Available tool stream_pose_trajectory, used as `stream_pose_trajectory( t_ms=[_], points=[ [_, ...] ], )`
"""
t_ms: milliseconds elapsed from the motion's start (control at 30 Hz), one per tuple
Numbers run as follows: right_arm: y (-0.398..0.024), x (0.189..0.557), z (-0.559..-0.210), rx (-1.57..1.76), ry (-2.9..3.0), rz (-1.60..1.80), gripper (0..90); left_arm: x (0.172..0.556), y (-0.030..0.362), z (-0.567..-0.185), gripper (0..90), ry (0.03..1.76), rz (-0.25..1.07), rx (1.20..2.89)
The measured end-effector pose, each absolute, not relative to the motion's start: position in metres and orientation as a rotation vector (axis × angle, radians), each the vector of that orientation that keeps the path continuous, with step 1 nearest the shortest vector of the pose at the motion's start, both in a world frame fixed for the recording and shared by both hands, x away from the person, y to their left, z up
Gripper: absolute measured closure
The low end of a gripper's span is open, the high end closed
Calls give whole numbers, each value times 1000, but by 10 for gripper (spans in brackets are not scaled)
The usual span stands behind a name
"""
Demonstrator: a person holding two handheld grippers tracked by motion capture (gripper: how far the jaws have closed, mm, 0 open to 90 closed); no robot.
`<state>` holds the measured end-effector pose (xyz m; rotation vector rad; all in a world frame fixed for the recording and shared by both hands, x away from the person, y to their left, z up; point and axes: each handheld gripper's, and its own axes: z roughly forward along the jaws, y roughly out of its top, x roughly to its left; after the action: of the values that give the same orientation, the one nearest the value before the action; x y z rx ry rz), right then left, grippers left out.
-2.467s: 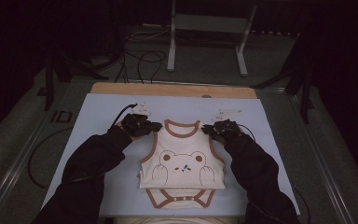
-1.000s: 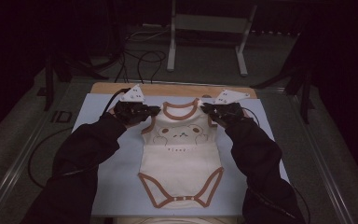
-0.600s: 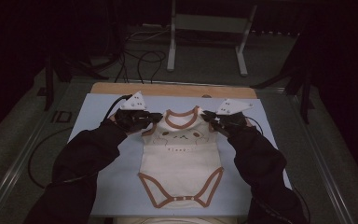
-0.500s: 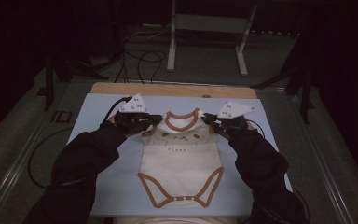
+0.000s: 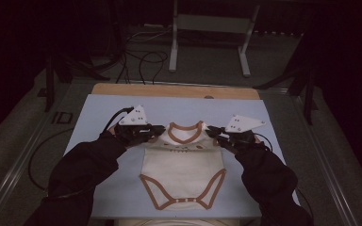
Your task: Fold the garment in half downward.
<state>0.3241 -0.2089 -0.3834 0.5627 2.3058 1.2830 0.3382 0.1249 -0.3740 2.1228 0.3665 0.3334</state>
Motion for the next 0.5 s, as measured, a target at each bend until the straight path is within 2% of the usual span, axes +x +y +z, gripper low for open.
stream_pose_trajectory(
  t_ms=[500],
  points=[
    [-211,297,-405,554,2381,1307,823,312,121,-393,875,336,284,2155]
  ],
)
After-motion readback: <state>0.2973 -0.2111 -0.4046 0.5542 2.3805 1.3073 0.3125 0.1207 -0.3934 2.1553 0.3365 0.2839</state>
